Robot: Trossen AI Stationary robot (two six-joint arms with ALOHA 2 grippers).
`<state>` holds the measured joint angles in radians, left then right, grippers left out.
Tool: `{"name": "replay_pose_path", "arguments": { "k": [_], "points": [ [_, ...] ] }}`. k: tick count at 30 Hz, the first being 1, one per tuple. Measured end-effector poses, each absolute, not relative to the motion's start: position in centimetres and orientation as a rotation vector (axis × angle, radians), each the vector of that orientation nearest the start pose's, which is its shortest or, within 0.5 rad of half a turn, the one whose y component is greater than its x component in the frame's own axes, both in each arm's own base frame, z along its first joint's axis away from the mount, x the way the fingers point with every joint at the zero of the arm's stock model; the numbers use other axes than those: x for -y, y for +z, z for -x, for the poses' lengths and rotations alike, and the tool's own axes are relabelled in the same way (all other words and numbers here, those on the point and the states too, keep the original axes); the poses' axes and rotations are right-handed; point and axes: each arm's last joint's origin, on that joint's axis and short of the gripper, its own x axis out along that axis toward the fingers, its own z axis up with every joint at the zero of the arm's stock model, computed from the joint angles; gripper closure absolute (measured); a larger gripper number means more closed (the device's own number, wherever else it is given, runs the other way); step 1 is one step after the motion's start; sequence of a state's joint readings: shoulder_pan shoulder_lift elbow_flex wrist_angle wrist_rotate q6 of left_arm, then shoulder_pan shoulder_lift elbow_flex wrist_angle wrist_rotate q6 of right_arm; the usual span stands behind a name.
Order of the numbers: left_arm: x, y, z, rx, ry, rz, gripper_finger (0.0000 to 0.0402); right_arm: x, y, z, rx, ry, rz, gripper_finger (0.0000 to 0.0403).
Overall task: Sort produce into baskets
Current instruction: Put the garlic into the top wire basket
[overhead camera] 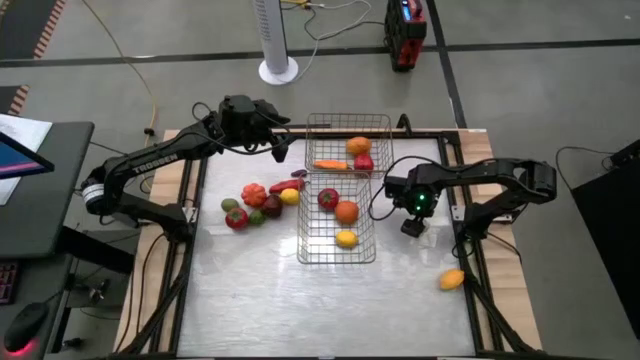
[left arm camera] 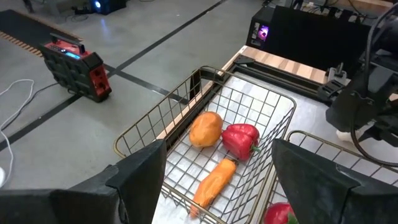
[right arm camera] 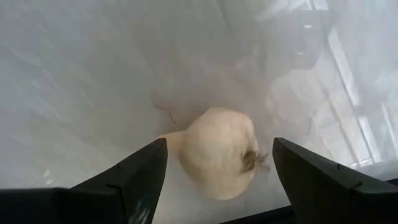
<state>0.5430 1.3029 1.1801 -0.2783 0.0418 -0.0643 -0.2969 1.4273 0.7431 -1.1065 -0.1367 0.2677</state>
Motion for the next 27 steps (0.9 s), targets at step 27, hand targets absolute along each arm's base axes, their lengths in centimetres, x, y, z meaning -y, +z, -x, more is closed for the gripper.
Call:
{"name": "replay_pose_path", "arguments": {
  "k": [27],
  "points": [
    [-14.9, 35.0, -24.9, -0.372, 0.507, 0.179, 0.0123, 5.0, 14.6, -17.1, -1.751, -0.374, -0.645, 0.0182]
  ]
}}
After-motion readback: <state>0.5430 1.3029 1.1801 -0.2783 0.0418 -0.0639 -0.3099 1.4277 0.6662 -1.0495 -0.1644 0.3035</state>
